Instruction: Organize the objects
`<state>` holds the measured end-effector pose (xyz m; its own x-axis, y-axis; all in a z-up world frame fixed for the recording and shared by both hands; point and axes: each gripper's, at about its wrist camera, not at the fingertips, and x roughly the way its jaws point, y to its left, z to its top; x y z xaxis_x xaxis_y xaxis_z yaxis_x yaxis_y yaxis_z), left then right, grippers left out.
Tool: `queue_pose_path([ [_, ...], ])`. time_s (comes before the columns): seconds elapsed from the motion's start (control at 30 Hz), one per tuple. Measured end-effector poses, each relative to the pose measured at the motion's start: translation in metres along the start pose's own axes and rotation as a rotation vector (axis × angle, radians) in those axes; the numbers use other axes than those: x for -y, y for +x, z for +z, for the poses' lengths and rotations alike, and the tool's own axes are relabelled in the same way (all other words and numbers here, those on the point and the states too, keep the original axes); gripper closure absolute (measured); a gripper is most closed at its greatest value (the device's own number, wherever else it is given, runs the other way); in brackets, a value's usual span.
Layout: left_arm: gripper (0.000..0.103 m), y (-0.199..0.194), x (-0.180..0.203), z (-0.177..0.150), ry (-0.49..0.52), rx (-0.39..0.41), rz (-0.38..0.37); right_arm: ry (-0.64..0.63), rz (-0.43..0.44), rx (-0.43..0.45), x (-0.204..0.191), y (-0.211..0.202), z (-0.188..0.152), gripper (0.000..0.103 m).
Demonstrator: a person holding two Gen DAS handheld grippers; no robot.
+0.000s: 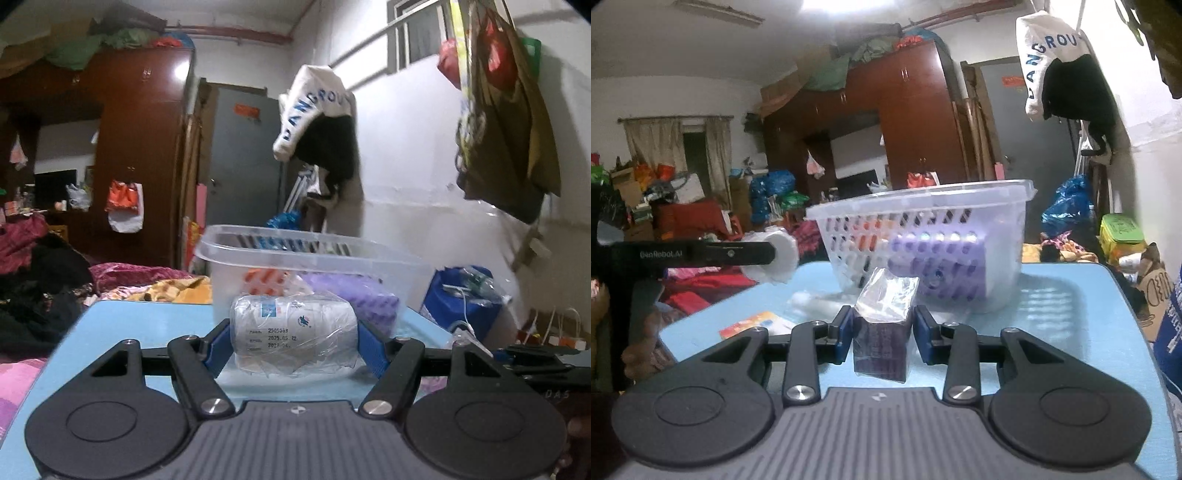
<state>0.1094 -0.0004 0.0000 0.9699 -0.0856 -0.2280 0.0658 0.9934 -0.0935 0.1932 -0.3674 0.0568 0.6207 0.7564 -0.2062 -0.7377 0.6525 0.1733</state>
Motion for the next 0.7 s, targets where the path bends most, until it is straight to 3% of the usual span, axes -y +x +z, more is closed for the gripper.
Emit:
queue_pose_path([
  [0.4,0.030,-0.005,-0.003,0.002,0.007,0.021,-0.025,-0.013,0.029,0.010,-0.006,0.003,0.000,0.065],
  [0.53,0.030,-0.009,0.002,0.030,0.048,0.079,-0.044,-0.042,0.012,0.059,-0.009,-0.008,0.021,0.065],
  [0.7,0.030,0.021,0.002,0.087,0.042,0.054,-0.088,-0.078,-0.006,0.152,-0.005,-0.016,0.071,0.065],
])
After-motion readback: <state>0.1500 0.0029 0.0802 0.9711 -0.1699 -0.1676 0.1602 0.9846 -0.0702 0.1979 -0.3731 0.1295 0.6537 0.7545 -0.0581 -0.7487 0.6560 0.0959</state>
